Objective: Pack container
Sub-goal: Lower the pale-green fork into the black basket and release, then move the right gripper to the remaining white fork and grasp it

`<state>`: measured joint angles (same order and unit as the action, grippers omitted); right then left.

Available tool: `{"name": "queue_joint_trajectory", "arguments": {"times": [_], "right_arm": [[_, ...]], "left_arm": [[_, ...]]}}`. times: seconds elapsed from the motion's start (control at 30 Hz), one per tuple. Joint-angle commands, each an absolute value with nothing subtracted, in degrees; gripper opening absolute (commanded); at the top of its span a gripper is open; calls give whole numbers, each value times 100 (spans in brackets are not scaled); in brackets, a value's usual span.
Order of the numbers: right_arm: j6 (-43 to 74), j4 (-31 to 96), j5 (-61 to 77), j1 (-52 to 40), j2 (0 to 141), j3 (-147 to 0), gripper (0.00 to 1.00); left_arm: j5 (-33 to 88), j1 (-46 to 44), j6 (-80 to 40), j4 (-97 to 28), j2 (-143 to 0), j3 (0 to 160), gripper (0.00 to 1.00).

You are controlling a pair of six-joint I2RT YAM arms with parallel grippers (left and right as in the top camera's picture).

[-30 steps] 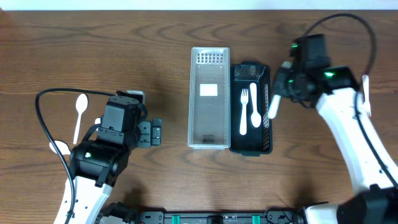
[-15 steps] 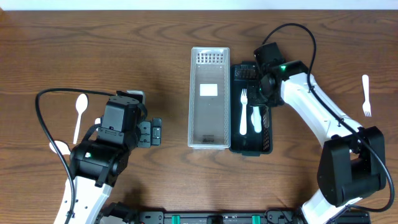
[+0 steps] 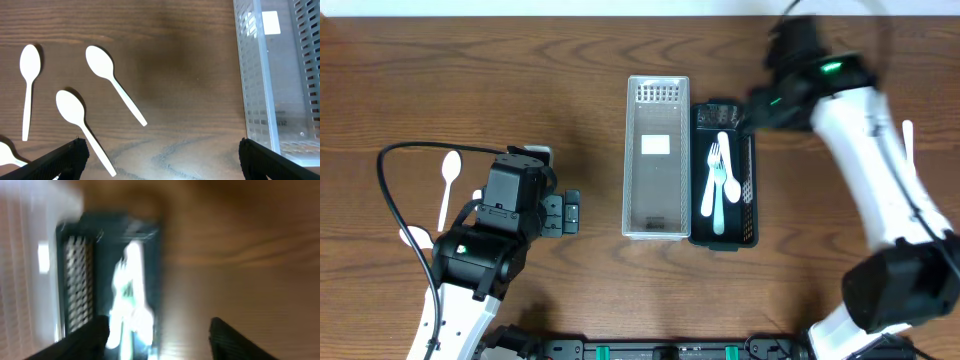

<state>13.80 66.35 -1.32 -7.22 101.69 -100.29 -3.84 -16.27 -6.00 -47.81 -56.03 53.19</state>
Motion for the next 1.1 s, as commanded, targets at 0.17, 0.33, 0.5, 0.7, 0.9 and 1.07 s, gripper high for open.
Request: {"name": "queue_joint_trajectory", "arguments": {"times": [0.17,0.33,0.5,0.7,0.9,1.07], "right_arm": [[143,6490,-355,1494,10066,-10554,84],[-381,6143,-49,2456,10534,-10554,87],[-480,5940,5,2842,11321,-10556,93],[-484,5605,-1,2886,12169,-10575,95],[-604,5378,-21,2902,12774,-10578,95],[-615,5293,-19,3024,13050,-10578,95]], "left_arm": [[-410,-1603,-631,-4797,-5572,5435,98],[-410,-1603,-631,-4799,-5572,5435,98],[-410,-1603,-631,-4805,-5572,5435,98],[-410,-1603,-631,-4801,-5572,5435,98],[-410,-1603,-631,-4801,-5572,5435,98],[-410,-1603,-631,-4801,-5572,5435,98]]}}
